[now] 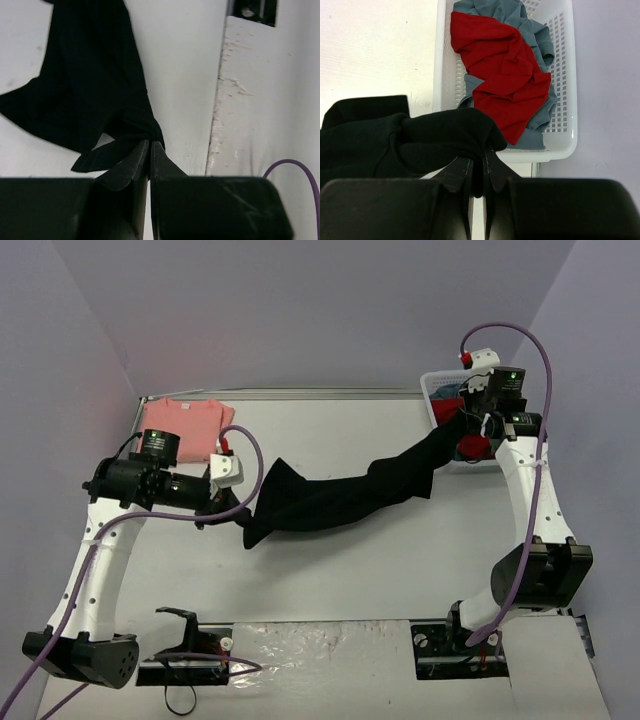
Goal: Fold and stack the t-shirts
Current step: Flatten out the tshirt
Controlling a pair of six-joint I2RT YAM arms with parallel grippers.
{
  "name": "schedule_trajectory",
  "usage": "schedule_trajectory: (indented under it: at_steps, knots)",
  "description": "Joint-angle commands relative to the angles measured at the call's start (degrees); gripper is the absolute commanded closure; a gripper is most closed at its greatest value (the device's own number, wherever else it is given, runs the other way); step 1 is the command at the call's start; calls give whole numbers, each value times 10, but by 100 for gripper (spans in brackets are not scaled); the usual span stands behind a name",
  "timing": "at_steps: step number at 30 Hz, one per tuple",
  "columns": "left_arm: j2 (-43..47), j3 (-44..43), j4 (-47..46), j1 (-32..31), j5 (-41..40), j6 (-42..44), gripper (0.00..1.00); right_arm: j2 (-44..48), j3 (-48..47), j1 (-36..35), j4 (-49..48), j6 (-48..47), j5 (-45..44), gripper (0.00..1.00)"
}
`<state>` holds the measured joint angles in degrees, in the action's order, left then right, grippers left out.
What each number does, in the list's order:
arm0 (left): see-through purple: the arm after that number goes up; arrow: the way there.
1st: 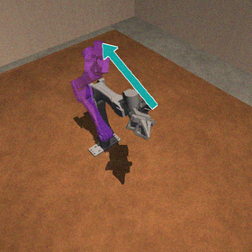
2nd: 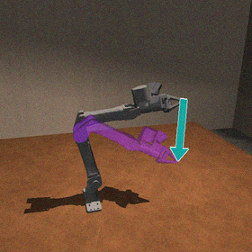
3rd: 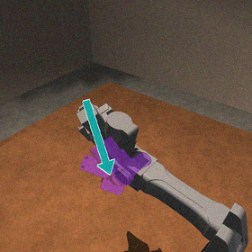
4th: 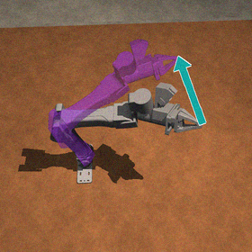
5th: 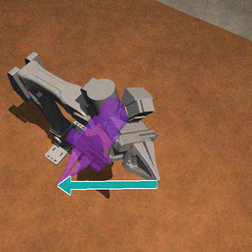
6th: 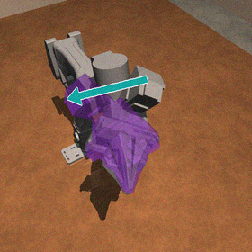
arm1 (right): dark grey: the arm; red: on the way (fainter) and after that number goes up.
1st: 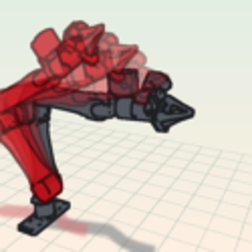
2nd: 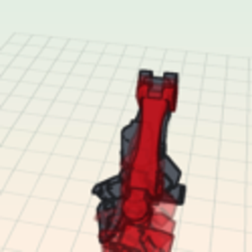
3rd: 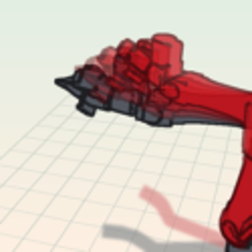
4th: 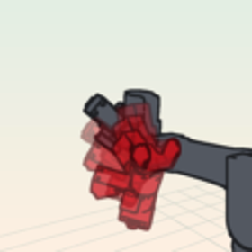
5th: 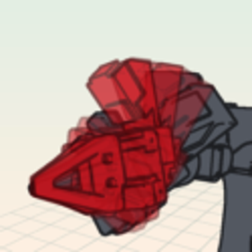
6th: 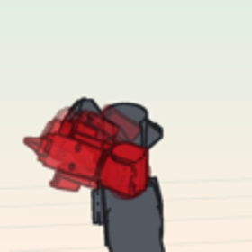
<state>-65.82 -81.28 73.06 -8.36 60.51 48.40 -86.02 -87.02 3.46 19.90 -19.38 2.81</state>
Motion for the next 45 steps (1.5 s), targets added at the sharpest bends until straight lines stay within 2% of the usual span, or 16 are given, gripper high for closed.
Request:
schedule_trajectory:
  at_steps: [1, 4, 5, 6, 8, 10, 11, 14, 17, 18, 21, 24, 25, 30, 40, 45]
  knots:
    - [10, -9, 129, -59, 58, 57, 98, -8, -15, 6, -27, 7, -11, 100]
    - [12, 2, 137, -75, 58, 63, 98, -10, -8, 4, -27, 10, -8, 100]
    - [12, 4, 146, -79, 48, 71, 69, -11, -7, 4, -28, 11, -7, 100]
    - [11, 5, 155, -85, 44, 91, 47, -12, -5, 5, -27, 11, -6, 100]
    - [12, 4, 176, -98, 40, 107, 17, -14, -5, 4, -27, 13, -5, 100]
    - [14, 2, 181, -101, 38, 116, 5, -16, -4, 2, -28, 14, -5, 100]
    - [15, 2, 180, -104, 35, 119, 3, -17, -3, 1, -27, 15, -4, 100]
    - [8, -2, 160, -105, 22, 111, 5, -18, -3, -2, -27, 17, -3, 100]
    - [-1, 23, 45, -105, -20, 24, 5, -13, 4, -8, -27, 17, -4, 100]
    - [-5, 33, -27, -104, -36, -28, 5, -10, 8, -10, -28, 17, -5, 100]
    - [-42, 59, -161, -102, -99, -126, 5, 3, 27, -18, -27, 16, -7, 100]
    - [-105, 46, -244, -92, -118, -186, 0, 21, 55, -29, -28, 15, -10, 100]
    - [-123, 39, -260, -90, -121, -199, 8, 29, 63, -31, -27, 14, -12, 100]
    - [-232, -17, -365, -78, -142, -275, 20, 54, 118, -64, -26, 17, -11, 100]
    - [-374, -67, -459, -70, -201, -287, 23, 79, 182, -110, -27, 22, -22, 100]
    - [-433, -106, -448, -69, -216, -270, 23, 74, 198, -118, -26, 21, -18, 100]
